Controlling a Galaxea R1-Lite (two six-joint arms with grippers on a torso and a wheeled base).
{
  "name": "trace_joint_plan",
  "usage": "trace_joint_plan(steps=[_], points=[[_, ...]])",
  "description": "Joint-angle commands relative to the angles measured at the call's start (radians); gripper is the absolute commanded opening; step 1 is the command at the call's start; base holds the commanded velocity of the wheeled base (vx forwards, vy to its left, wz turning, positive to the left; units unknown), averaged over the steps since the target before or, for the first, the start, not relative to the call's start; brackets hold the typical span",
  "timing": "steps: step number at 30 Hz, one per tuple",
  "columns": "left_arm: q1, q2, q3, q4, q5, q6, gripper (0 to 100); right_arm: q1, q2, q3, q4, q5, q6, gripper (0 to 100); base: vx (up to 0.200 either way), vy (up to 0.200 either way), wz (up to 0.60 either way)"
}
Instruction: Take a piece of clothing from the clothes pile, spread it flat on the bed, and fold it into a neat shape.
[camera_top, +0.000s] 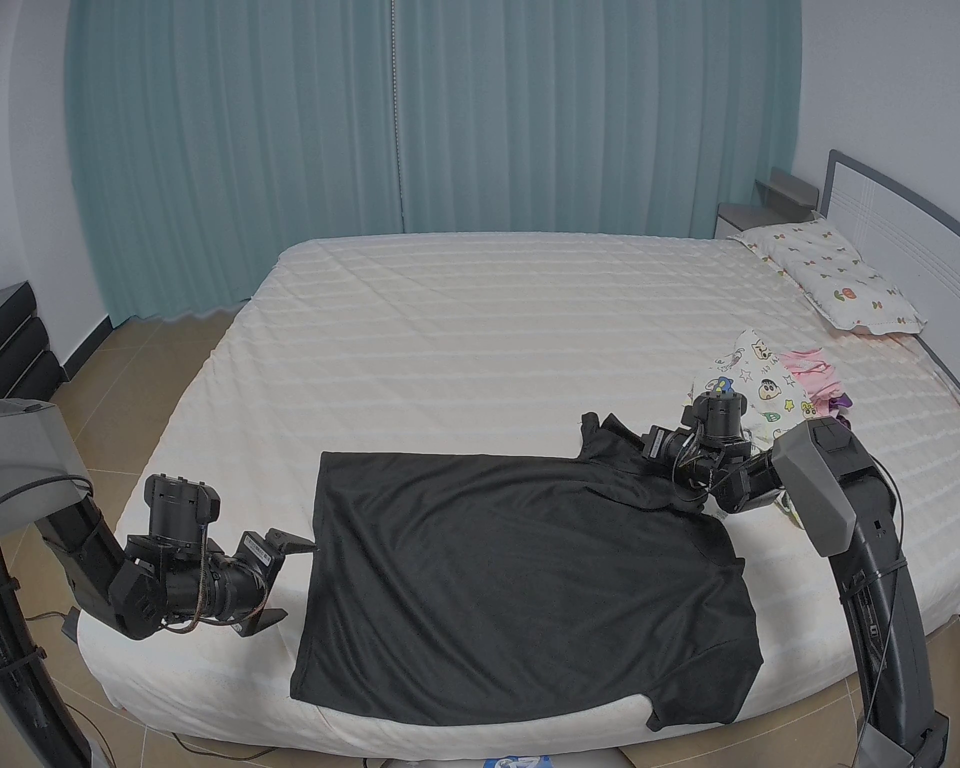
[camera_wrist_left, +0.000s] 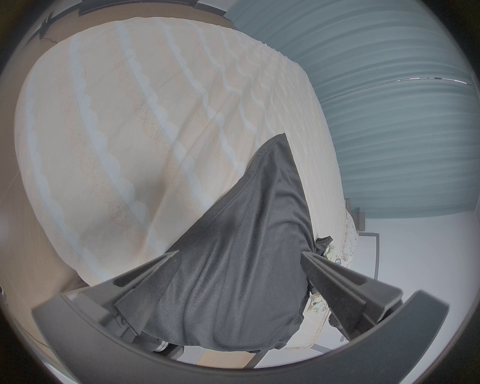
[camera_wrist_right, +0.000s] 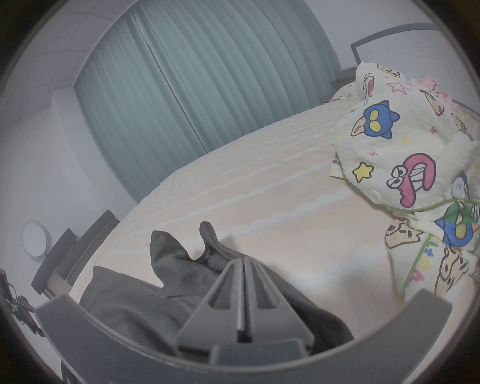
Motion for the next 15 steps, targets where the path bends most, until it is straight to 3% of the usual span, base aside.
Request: trace_joint_plan(steps=[1,11,12,15], points=[[0.001,0.002,0.0,0.0,0.0,0.0,100,-0.005,0.004,-0.022,-0.004,-0.006,0.019,0,0.0,0.0,0.0],[-0.001,0.002,0.0,0.0,0.0,0.0,100,-0.008,-0.029,-0.022,0.009,-0.001,0.051,0,0.0,0.0,0.0],[0.001,0.002,0.0,0.0,0.0,0.0,100,-0.005,-0.026,-0.022,0.011,-0.003,0.046,100,0.0,0.0,0.0],[0.001,0.002,0.0,0.0,0.0,0.0,100,0.003,-0.018,-0.022,0.011,-0.003,0.038,100,0.0,0.0,0.0]])
